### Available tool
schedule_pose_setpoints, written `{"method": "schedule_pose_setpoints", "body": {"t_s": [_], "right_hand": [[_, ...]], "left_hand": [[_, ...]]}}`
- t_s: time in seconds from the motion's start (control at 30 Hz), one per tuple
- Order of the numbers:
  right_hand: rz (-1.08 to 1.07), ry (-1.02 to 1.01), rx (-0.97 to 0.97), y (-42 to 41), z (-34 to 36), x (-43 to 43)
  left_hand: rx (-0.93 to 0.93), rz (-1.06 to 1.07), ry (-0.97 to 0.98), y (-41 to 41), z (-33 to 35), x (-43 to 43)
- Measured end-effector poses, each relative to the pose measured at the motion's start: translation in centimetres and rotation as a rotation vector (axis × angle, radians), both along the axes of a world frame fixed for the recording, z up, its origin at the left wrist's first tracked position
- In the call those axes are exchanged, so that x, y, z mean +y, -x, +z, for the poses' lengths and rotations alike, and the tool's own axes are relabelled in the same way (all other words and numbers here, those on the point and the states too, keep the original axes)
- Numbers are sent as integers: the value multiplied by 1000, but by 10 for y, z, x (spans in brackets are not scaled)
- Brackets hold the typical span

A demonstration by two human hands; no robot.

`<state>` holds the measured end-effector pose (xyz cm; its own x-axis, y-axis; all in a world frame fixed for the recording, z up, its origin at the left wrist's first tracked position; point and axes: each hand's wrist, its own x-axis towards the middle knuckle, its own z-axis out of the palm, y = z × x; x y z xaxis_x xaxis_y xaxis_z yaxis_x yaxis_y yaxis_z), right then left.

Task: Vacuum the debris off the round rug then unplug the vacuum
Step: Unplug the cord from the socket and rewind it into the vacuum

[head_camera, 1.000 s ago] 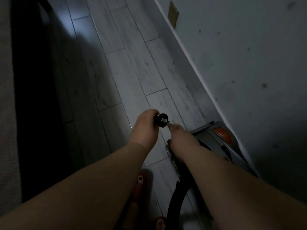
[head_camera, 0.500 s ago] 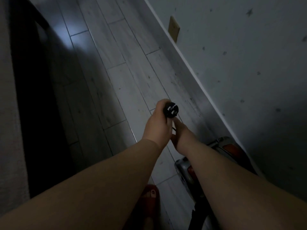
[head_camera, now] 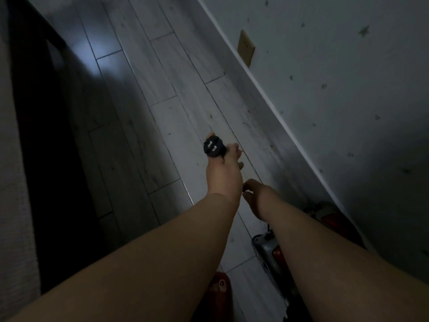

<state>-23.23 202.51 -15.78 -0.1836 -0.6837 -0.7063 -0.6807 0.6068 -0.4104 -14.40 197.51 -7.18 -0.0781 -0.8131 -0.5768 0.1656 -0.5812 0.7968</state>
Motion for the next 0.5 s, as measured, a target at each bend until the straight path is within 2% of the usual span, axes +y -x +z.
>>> {"method": "schedule_pose_setpoints", "body": {"t_s": [0.13, 0.3, 0.5], "right_hand": [[73, -38, -26, 2, -8, 9], [73, -160, 39, 2, -21, 0], [-102, 116, 76, 13, -7, -10]], "left_hand": [[101, 126, -135, -4, -9, -13], [255, 148, -253, -10, -24, -24], [293, 102, -256, -20, -30, -33]]}}
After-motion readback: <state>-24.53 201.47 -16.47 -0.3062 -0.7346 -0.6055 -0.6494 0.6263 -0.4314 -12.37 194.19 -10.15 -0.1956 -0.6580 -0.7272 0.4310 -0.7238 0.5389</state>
